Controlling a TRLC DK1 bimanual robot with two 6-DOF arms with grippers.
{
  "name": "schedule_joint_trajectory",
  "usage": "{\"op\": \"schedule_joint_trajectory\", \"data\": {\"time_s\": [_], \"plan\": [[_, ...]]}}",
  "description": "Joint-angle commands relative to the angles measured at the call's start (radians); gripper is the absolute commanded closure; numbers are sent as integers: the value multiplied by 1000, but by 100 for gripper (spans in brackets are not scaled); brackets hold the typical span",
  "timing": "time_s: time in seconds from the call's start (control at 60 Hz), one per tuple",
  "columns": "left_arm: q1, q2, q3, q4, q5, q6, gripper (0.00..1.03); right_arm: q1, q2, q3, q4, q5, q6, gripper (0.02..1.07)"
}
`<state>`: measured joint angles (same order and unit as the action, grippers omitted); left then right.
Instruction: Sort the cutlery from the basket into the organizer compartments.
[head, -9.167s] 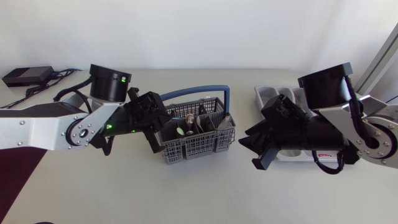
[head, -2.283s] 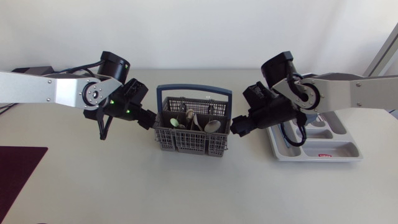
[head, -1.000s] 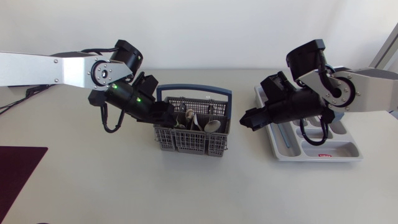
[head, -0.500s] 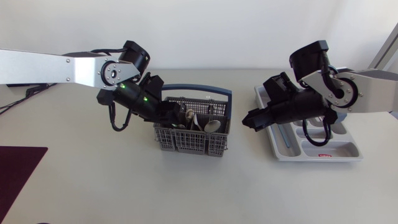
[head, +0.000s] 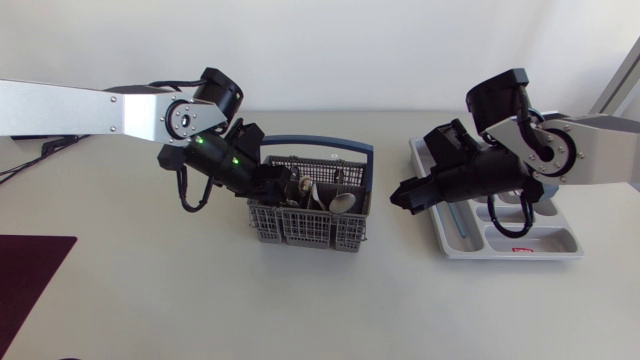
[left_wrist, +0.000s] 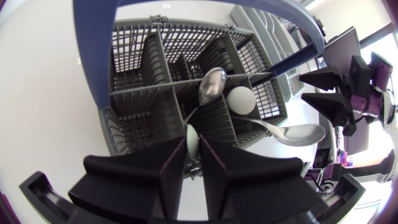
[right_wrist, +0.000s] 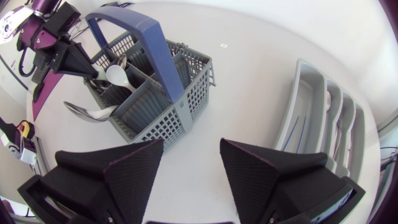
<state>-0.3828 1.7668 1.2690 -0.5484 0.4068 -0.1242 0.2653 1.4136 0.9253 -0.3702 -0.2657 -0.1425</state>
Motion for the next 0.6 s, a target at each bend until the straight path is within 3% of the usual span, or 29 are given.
{"op": "schedule_joint_trajectory", "data": {"time_s": [0.0, 0.583], "plan": [[-16, 14, 26, 7, 1, -25, 96, -5, -16, -29, 2, -6, -19, 40], [-45, -138, 69, -5, -112, -12, 99, 0, -33, -43, 4, -13, -32, 40]]}}
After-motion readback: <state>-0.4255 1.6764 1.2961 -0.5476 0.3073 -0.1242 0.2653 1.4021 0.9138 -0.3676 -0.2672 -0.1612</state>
